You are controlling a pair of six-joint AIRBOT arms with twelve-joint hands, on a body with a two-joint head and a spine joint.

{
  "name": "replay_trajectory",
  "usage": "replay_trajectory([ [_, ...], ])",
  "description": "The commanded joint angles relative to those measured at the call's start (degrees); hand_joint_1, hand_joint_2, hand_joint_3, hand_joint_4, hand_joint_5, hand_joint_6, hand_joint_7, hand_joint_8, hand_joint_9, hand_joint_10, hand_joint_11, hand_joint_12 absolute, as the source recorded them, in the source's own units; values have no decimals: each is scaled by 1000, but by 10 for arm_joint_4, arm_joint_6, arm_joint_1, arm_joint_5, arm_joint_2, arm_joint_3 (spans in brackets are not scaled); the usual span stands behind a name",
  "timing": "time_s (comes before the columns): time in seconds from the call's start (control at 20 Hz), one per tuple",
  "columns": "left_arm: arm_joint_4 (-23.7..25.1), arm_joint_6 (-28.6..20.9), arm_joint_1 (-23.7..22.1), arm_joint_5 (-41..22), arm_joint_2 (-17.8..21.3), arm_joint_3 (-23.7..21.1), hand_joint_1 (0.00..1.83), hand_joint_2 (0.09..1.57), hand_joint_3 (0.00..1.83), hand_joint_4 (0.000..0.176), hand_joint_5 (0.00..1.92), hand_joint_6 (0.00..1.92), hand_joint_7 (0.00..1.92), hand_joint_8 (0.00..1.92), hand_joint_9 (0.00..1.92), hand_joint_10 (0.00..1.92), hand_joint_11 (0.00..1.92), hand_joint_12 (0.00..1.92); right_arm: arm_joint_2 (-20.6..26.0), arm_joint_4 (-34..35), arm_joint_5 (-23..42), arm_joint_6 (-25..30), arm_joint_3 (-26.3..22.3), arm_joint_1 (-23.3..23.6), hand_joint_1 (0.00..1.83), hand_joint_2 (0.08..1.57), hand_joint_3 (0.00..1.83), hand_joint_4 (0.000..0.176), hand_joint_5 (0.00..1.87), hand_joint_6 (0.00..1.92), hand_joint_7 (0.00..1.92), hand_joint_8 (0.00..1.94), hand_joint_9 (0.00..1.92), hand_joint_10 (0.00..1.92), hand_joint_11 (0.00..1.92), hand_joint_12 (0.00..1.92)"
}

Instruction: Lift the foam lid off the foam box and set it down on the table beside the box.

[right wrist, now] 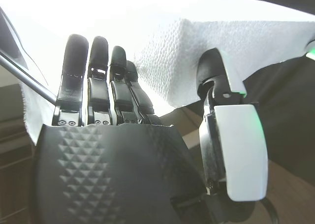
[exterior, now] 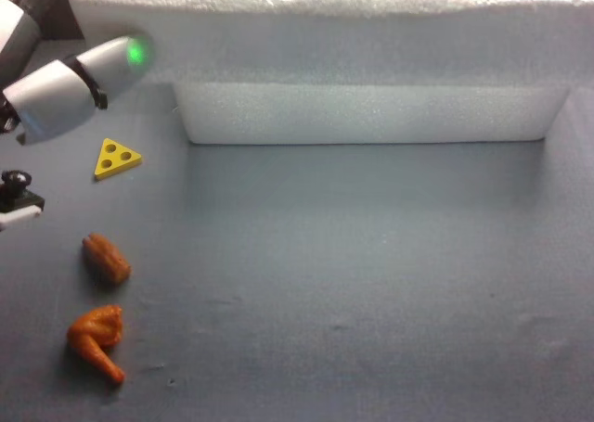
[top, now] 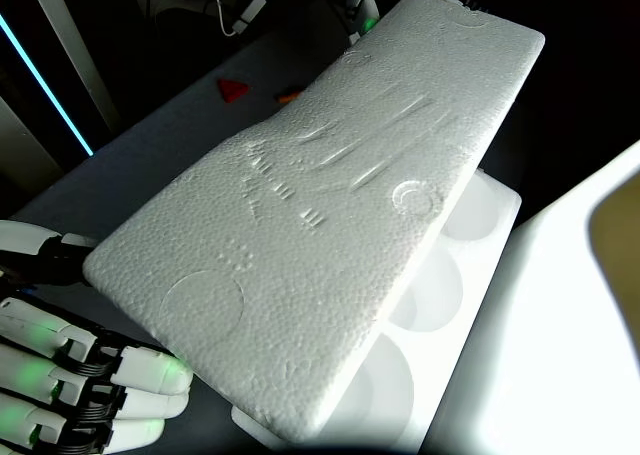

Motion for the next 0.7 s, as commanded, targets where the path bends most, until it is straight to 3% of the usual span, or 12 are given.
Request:
replay_trajectory([
  [0.0,73,-2,2,-71,1,-11,298,1230,0,2,153,0,0,0,0,0,0,375,3,-78,70,4,-10,-1,538,1256,1,0,0,486,0,502,0,834,0,1800],
  [0.05,73,-2,11,-76,5,-18,298,1230,0,2,153,0,0,0,0,0,0,375,7,-81,74,5,-17,-8,538,1256,1,0,0,486,0,502,0,834,0,1800],
  [0.1,74,-2,21,-82,9,-28,269,1217,0,6,154,0,0,0,0,0,0,435,11,-83,78,6,-23,-17,487,1256,1,0,0,371,0,287,0,481,0,1649],
  [0.15,76,-2,29,-85,13,-35,269,1217,0,6,154,0,0,0,0,0,0,435,14,-84,79,8,-27,-24,487,1256,1,0,0,371,0,287,0,481,0,1649],
  [0.2,80,-2,37,-86,17,-44,241,1226,1,1,139,2,17,0,18,3,0,161,16,-85,79,10,-31,-32,393,1240,0,0,0,426,23,244,0,416,0,1583],
  [0.25,83,-2,41,-86,20,-49,223,1222,0,3,132,0,9,1,2,6,0,17,18,-86,79,13,-34,-37,399,1239,0,0,0,499,54,249,0,512,0,1562],
  [0.3,89,-2,48,-87,24,-57,216,1229,3,0,126,1,13,2,0,0,0,0,21,-87,79,16,-39,-47,402,1247,1,0,0,484,70,224,0,559,0,1507],
  [0.5,99,-2,73,-88,37,-81,235,1226,2,11,102,0,0,0,0,0,0,0,30,-92,87,24,-57,-76,304,1251,3,0,0,366,50,93,0,312,0,1468],
  [0.55,99,-2,83,-91,39,-88,237,1228,3,13,101,0,0,0,0,0,0,0,34,-92,89,25,-63,-86,311,1253,2,0,0,323,24,48,0,130,0,1297],
  [0.6,96,-2,98,-94,41,-95,236,1224,0,19,97,0,0,0,0,0,0,0,35,-92,92,29,-66,-95,310,1255,1,0,0,312,22,25,0,67,0,1164],
  [0.65,94,-4,111,-97,41,-101,247,1231,3,12,97,0,0,0,0,0,0,0,35,-91,92,32,-67,-102,314,1260,1,0,0,302,14,12,0,27,0,1058],
])
